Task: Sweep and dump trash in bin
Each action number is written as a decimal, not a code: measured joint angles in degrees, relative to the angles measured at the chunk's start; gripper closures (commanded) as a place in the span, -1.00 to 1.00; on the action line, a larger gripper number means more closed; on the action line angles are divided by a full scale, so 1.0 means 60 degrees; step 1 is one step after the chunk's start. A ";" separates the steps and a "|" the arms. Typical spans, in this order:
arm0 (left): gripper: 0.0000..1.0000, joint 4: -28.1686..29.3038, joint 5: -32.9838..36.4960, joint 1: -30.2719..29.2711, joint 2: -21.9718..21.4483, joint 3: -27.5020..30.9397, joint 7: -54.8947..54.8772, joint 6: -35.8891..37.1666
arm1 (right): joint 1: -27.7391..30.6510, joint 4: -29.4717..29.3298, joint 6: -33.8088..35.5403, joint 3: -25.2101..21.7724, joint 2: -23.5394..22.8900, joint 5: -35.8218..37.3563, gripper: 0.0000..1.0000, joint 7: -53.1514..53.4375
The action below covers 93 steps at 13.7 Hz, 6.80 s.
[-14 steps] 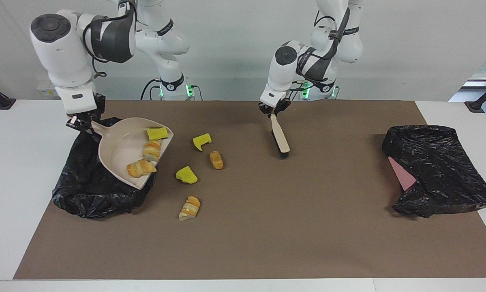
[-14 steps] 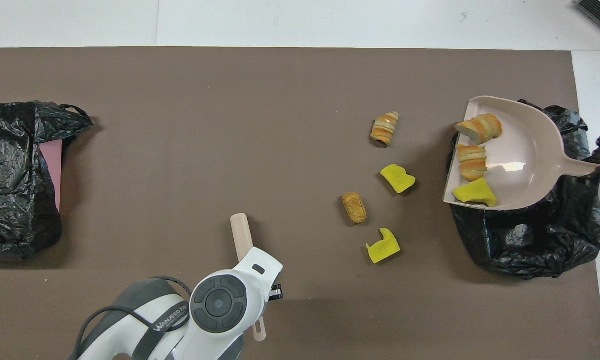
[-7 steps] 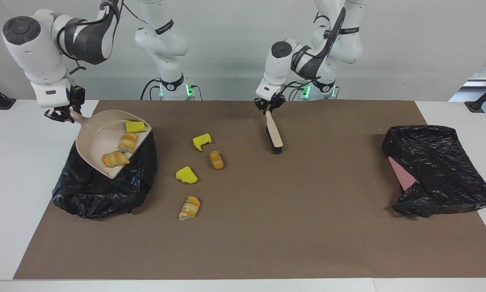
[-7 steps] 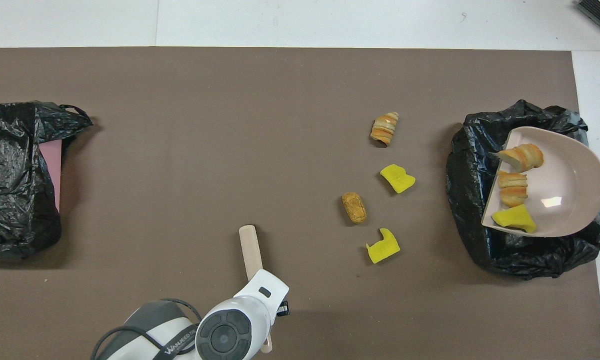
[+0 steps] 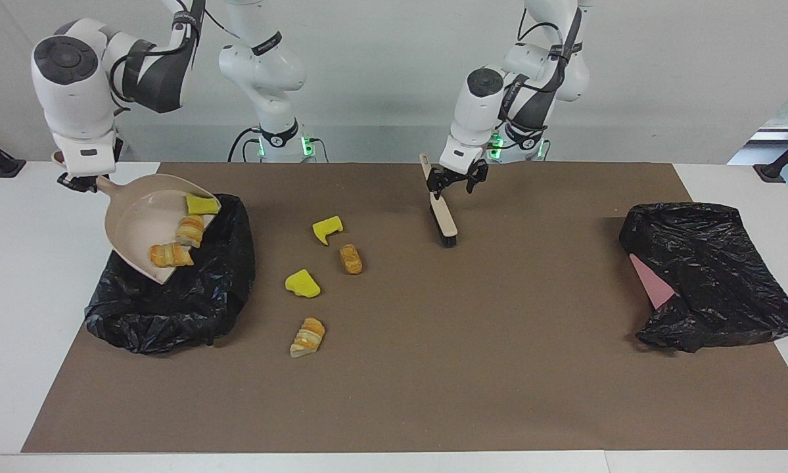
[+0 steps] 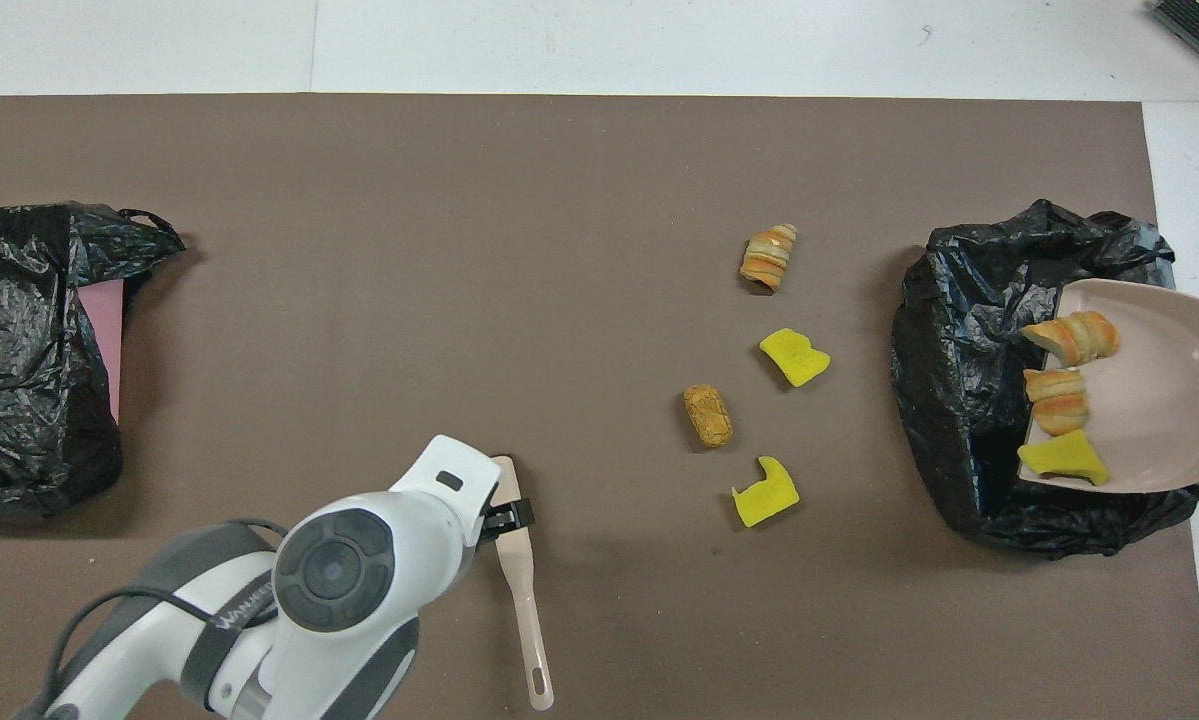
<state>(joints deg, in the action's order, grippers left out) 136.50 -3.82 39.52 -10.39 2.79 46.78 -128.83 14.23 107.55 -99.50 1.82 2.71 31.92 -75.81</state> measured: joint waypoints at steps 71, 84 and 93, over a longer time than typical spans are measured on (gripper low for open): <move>-1.00 -0.6926 0.0135 -0.5063 0.2873 -0.0163 -0.8159 0.4642 | -0.9178 -0.3968 -0.1073 0.0520 -0.4187 -0.5190 -1.00 1.9652; -1.00 -0.5105 0.0131 -0.1421 0.4273 -0.0243 -0.4182 0.0838 | -1.0292 0.2369 -0.4874 0.1111 -0.1701 -0.5689 -0.91 1.9468; 0.29 -0.4676 0.0011 -0.0867 0.4446 -0.0250 -0.4126 0.0305 | -1.0665 0.2817 -0.4883 0.1114 -0.1668 -0.6235 -0.12 1.9468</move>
<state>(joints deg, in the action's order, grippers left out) 108.45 -3.75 34.32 16.28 1.29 22.02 -127.00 -49.75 124.45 -128.80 8.50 -7.30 -5.49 41.00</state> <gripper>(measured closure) 0.009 0.154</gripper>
